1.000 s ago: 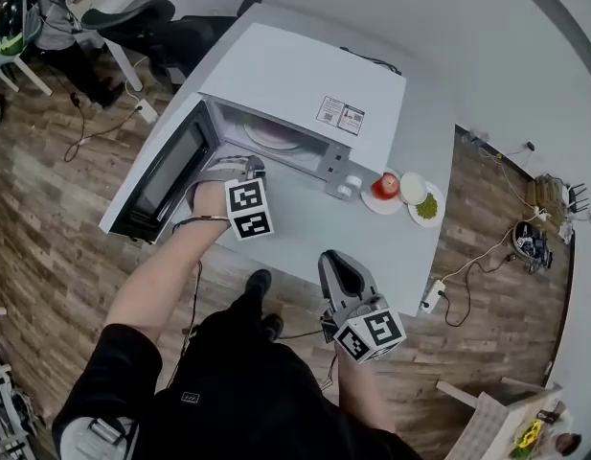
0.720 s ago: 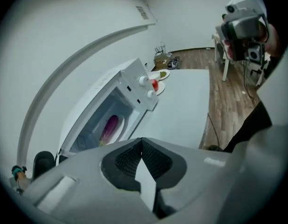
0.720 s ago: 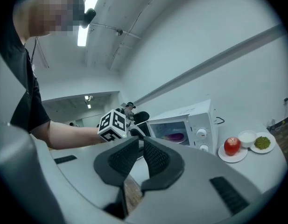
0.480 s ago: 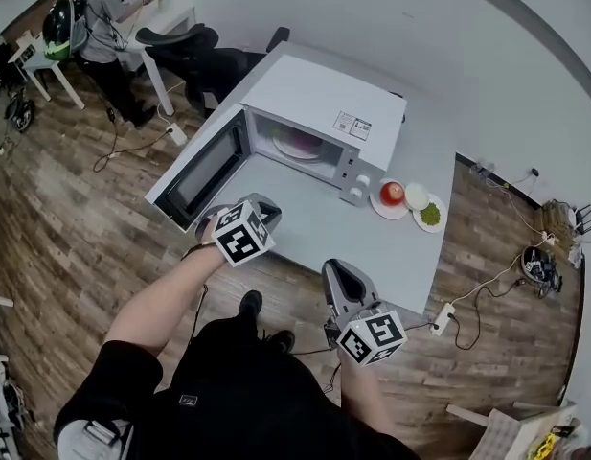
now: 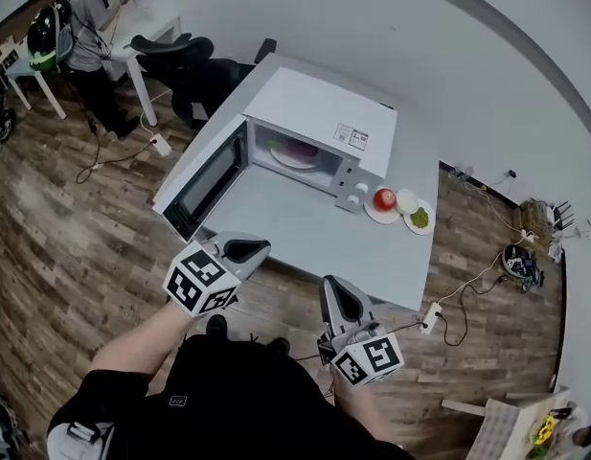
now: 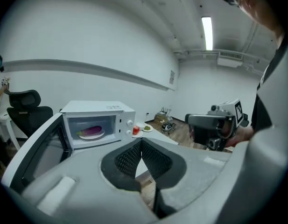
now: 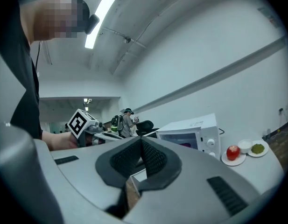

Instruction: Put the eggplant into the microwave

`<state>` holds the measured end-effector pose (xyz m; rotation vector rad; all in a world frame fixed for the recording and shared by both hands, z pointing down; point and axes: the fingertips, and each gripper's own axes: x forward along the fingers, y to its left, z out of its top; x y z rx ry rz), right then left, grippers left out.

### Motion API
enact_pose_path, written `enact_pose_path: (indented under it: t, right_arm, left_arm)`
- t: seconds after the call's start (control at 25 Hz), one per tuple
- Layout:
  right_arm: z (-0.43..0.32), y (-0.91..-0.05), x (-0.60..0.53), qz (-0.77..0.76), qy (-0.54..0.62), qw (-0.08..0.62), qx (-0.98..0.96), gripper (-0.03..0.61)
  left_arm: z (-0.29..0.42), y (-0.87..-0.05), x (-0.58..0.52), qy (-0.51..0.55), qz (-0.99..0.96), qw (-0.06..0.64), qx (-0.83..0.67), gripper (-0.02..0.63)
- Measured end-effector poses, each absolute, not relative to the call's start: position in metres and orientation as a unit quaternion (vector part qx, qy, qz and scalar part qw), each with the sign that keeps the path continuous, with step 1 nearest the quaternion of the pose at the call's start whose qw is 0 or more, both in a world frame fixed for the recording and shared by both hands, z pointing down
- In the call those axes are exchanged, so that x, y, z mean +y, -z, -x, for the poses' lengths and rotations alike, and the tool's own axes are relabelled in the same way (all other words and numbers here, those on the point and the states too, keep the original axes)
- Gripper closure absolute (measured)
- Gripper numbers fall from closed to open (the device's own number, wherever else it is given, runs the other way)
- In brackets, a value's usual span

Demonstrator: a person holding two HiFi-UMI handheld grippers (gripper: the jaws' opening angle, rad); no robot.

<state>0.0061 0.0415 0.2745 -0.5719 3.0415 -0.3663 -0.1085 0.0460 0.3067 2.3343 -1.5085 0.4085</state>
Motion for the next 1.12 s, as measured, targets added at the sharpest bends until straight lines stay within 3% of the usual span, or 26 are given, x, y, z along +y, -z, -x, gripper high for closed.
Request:
enact_pose_path:
  t: [0.32, 0.56, 1.12]
  right_arm:
    - [0.095, -0.258, 0.090, 0.186, 0.102, 0.008, 0.977, 0.563]
    - [0.152, -0.264, 0.109, 0.191, 0.118, 0.001, 0.974, 0.565]
    - [0.152, -0.248, 0.100, 0.178, 0.094, -0.006, 0.979, 0.565]
  left_arm:
    - [0.175, -0.262, 0.121, -0.054, -0.832, 0.140, -0.535, 0.604]
    - [0.222, -0.257, 0.147, -0.046, -0.840, 0.124, -0.527, 0.604]
    - [0.256, -0.242, 0.145, -0.023, -0.810, 0.109, -0.576, 0.604]
